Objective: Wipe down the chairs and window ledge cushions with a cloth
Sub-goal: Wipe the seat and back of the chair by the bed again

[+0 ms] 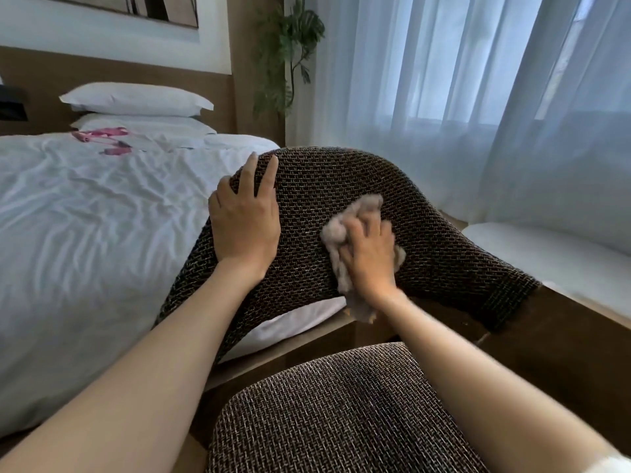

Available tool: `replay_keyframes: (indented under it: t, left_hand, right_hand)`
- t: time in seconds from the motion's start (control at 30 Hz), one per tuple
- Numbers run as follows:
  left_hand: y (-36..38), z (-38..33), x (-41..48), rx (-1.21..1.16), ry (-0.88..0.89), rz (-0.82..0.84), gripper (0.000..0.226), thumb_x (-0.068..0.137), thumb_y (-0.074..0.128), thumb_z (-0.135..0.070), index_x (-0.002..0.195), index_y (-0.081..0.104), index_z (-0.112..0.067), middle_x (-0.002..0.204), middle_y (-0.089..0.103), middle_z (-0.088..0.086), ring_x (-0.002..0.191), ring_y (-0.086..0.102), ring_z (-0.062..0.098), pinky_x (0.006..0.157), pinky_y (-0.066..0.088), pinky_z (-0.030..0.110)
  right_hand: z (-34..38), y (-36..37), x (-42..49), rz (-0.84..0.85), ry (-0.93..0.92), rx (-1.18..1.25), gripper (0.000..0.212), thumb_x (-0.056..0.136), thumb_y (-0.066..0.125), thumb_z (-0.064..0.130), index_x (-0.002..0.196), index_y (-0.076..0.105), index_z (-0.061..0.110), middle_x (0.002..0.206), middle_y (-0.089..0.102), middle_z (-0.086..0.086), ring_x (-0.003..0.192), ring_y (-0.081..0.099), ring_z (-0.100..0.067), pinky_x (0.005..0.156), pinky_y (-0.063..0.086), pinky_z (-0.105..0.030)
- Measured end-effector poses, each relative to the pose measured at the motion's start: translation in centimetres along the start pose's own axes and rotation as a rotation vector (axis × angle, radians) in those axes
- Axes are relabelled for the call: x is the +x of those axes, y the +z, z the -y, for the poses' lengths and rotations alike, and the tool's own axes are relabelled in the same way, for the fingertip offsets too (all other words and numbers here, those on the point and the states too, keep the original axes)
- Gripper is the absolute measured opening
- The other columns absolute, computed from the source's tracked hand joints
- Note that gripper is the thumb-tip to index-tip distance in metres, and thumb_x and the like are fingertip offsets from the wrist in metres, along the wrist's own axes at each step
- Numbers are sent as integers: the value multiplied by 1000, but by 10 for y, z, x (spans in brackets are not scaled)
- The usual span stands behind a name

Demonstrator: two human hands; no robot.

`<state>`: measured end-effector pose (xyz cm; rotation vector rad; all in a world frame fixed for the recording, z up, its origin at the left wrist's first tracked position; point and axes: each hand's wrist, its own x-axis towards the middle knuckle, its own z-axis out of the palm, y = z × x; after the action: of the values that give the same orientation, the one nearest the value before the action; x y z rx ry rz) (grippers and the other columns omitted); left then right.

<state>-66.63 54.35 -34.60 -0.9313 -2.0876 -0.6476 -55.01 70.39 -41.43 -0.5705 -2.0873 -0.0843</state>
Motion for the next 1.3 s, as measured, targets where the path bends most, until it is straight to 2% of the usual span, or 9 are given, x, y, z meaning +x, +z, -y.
replay_keyframes:
  t: [0.2, 0.4, 0.47, 0.6, 0.7, 0.9, 1.0, 1.2, 1.3]
  left_hand:
    - [-1, 0, -1, -3, 5, 15, 49, 103, 32, -28, 150, 23, -29, 154, 26, 5, 123, 39, 39, 101, 34, 50]
    - [0, 0, -1, 4, 3, 8, 49, 102, 33, -28, 150, 24, -30, 155, 26, 5, 125, 38, 39, 102, 34, 50]
    - [1, 0, -1, 2, 7, 5, 49, 102, 33, -29, 150, 25, -30, 154, 26, 5, 125, 38, 39, 102, 34, 50]
    - [1, 0, -1, 4, 19, 3, 48, 102, 33, -29, 150, 25, -30, 155, 26, 5, 124, 38, 39, 101, 34, 50]
    - [2, 1, -2, -6, 22, -2, 48, 102, 34, -28, 150, 26, -30, 155, 27, 5, 124, 39, 40, 101, 34, 51]
    - [-1, 2, -3, -5, 32, 6, 48, 102, 33, -28, 150, 25, -30, 155, 26, 7, 125, 37, 39, 102, 33, 51]
    - [-1, 1, -3, 9, 43, 21, 49, 103, 32, -28, 150, 23, -30, 155, 24, 7, 127, 36, 40, 103, 32, 51]
    - [0, 1, -2, 2, 39, 18, 48, 102, 34, -28, 149, 26, -30, 154, 26, 8, 127, 36, 41, 102, 32, 53]
    - [0, 1, -1, -2, 39, 11, 48, 102, 35, -28, 149, 27, -29, 154, 27, 8, 126, 37, 41, 101, 32, 53]
  right_hand:
    - [-20, 4, -78, 313, 21, -141, 31, 89, 58, 26, 117, 53, 14, 123, 44, -11, 104, 42, -29, 85, 42, -43]
    - [2, -48, 26, -93, -8, 51, 29, 84, 57, 23, 112, 55, 17, 120, 48, -13, 104, 42, -31, 81, 37, -39]
    - [5, -57, 72, -118, 34, 13, 33, 85, 55, 23, 118, 52, 23, 123, 45, -10, 110, 40, -29, 85, 36, -38]
    - [-5, -46, 86, 8, 103, -46, 40, 89, 53, 22, 128, 48, 26, 127, 40, -10, 113, 37, -32, 89, 38, -44]
    - [-10, -29, 43, 0, 76, -92, 37, 85, 60, 21, 121, 54, 23, 124, 45, -15, 106, 42, -33, 85, 36, -44]
    - [-32, -19, -69, 305, -49, -301, 49, 65, 80, 19, 110, 61, 18, 117, 53, -15, 94, 50, -31, 72, 42, -39]
    - [-32, -33, -81, 391, -102, -370, 42, 68, 78, 18, 106, 63, 13, 114, 57, -16, 92, 54, -33, 70, 44, -39]
    - [-20, -74, 15, -20, -24, -190, 33, 77, 68, 24, 108, 56, 19, 122, 47, -14, 102, 40, -31, 76, 37, -40]
    - [-25, -75, 60, 12, 7, -180, 40, 84, 60, 25, 123, 50, 24, 129, 42, -10, 110, 38, -32, 84, 34, -41]
